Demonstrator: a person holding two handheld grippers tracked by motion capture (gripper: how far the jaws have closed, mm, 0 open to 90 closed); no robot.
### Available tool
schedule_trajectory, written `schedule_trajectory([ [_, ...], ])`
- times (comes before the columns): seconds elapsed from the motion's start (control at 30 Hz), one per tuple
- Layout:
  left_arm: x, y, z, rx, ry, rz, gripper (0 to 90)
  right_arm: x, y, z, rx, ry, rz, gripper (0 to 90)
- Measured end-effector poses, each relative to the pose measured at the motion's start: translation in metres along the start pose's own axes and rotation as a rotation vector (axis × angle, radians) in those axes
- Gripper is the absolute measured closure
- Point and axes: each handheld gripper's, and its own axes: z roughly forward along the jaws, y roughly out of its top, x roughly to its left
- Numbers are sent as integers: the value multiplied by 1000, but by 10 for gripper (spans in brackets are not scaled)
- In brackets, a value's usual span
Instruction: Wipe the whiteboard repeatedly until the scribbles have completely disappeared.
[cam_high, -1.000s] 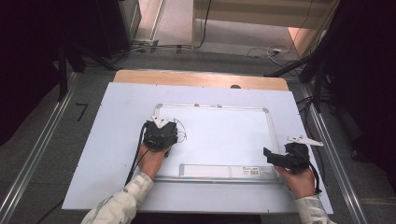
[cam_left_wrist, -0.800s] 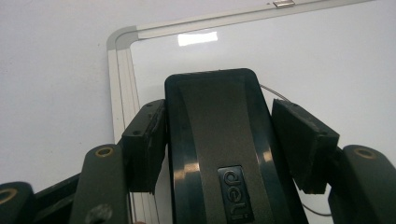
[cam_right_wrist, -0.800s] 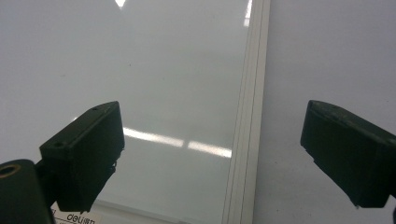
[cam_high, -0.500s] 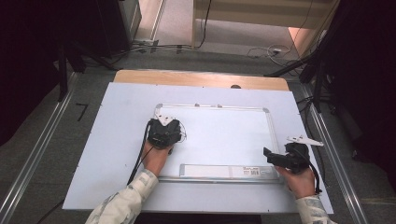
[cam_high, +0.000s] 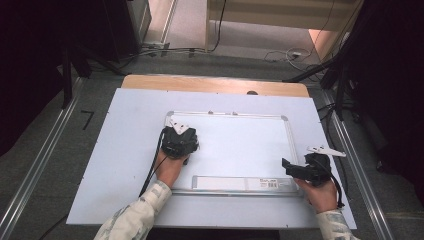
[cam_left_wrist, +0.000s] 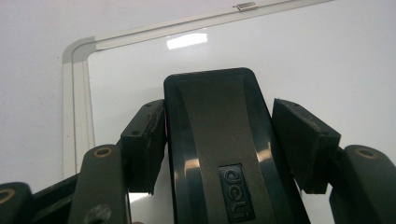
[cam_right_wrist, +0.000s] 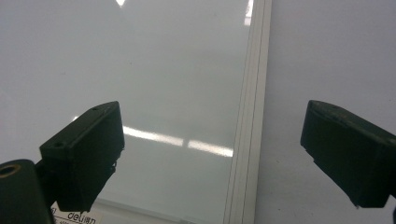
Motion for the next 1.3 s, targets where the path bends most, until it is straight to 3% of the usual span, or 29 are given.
schedule_trajectory([
  [0.23,20,6,6,-3,39,-40,377,-2,-1,-1,-1,0,2,49],
  [0.4,17,6,6,0,52,-37,378,-1,0,0,-1,-2,1,49],
  [0.87,-14,8,10,2,9,3,379,1,1,1,2,3,-2,49],
  [1.3,-47,10,12,10,-53,68,378,0,1,1,2,2,-4,49],
])
